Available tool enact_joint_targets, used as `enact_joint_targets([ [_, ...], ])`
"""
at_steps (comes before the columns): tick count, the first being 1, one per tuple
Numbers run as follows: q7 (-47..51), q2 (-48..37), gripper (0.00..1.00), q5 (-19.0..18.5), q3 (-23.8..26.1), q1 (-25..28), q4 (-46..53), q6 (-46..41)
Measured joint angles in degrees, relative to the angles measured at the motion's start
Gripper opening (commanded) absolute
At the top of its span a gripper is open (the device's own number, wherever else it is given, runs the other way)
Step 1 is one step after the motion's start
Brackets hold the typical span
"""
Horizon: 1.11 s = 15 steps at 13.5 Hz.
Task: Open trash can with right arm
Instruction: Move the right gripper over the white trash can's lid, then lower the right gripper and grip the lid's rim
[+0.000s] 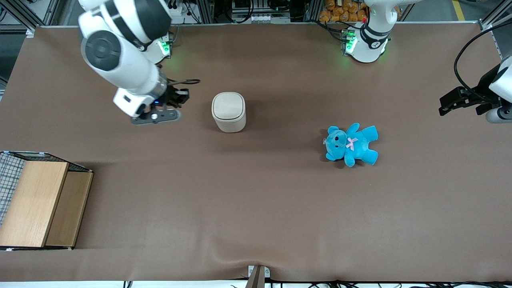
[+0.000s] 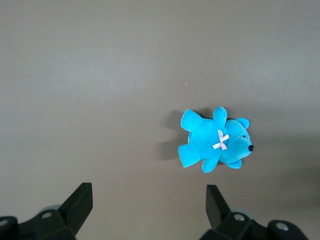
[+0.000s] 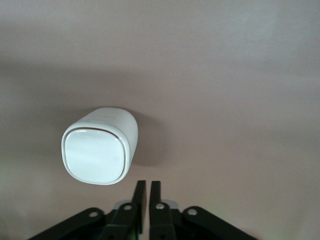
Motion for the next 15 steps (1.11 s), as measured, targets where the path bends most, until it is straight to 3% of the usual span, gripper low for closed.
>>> enact_joint_targets([
  [6, 0.49, 2.16, 0.00, 0.02, 0.00, 5.61, -1.25, 6.14],
  [15, 3.23, 2.72, 0.00, 0.02, -0.04, 10.24, -18.60, 27.45],
])
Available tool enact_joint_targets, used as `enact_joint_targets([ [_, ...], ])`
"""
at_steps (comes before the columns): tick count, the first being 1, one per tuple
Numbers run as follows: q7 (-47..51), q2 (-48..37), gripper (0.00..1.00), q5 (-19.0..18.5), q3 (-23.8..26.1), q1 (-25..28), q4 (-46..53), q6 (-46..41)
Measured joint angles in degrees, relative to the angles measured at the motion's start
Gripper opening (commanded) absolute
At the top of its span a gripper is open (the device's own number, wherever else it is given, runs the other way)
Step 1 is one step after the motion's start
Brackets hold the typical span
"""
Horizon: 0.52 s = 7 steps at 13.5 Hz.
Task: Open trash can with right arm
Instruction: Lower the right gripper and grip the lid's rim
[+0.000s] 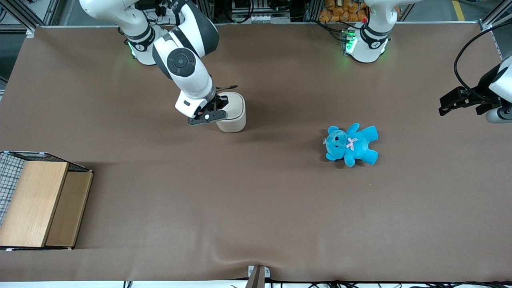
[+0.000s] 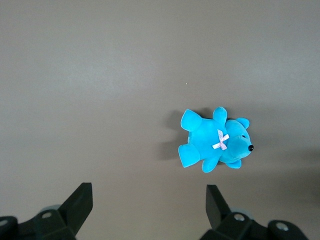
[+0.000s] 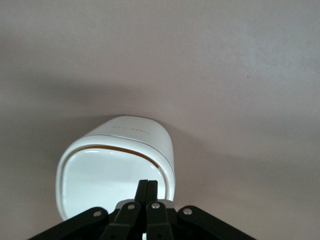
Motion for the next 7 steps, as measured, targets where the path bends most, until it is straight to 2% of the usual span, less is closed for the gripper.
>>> enact_joint_targets([
  [7, 0.77, -0.01, 0.00, 0.00, 0.00, 1.61, -2.96, 1.11],
])
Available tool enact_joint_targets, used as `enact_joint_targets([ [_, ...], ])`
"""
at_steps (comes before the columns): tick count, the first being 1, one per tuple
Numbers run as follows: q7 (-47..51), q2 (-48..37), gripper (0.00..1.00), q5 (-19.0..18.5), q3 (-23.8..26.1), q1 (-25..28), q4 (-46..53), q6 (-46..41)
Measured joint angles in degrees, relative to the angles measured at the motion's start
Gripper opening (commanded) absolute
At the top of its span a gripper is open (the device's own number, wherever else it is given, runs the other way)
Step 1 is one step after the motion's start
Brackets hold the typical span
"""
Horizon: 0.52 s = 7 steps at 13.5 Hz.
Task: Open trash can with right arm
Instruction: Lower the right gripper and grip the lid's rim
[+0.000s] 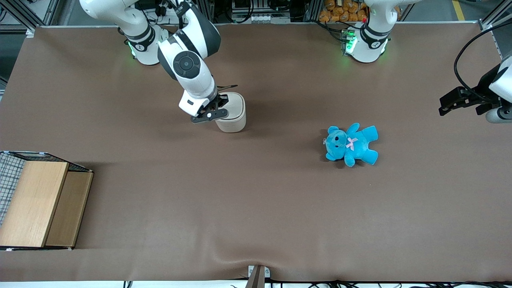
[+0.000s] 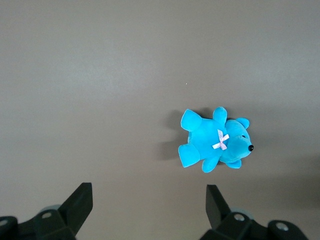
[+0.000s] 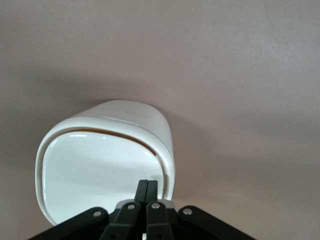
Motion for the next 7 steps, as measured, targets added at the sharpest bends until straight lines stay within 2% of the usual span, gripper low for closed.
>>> enact_joint_targets([
  [7, 1.97, 0.00, 0.00, 0.00, -0.11, 2.21, -0.86, 0.33],
])
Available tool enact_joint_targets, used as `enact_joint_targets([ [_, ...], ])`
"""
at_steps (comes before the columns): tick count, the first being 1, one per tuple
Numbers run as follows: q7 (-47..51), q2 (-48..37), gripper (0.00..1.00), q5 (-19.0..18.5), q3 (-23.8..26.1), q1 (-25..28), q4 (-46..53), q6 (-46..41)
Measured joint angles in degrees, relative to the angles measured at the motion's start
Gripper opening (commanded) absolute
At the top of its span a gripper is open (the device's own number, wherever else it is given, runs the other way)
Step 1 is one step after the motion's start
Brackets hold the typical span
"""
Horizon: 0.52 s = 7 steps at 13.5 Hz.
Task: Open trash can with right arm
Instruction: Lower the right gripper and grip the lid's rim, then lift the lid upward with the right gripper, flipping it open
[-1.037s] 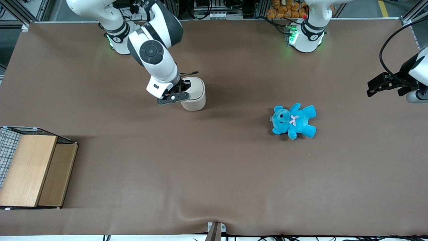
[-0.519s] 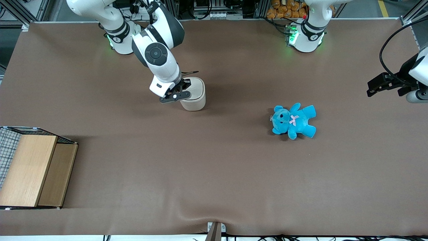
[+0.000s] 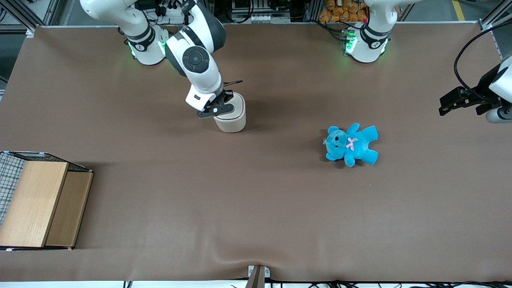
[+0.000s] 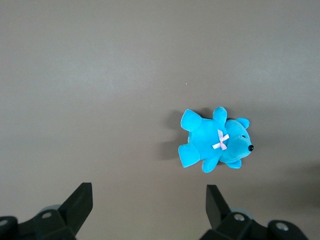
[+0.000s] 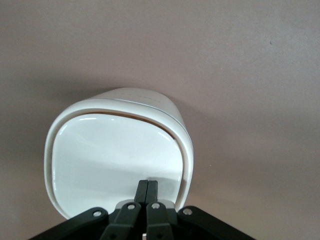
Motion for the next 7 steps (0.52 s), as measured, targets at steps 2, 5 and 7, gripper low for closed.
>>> enact_joint_targets([
  [2, 0.03, 0.01, 0.00, 0.00, -0.27, 0.00, -0.29, 0.14],
  [5, 0.03, 0.69, 0.00, 0.00, -0.42, 0.00, -0.91, 2.66],
  [7, 0.10, 0.78, 0.00, 0.00, -0.42, 0.00, -0.89, 2.72],
])
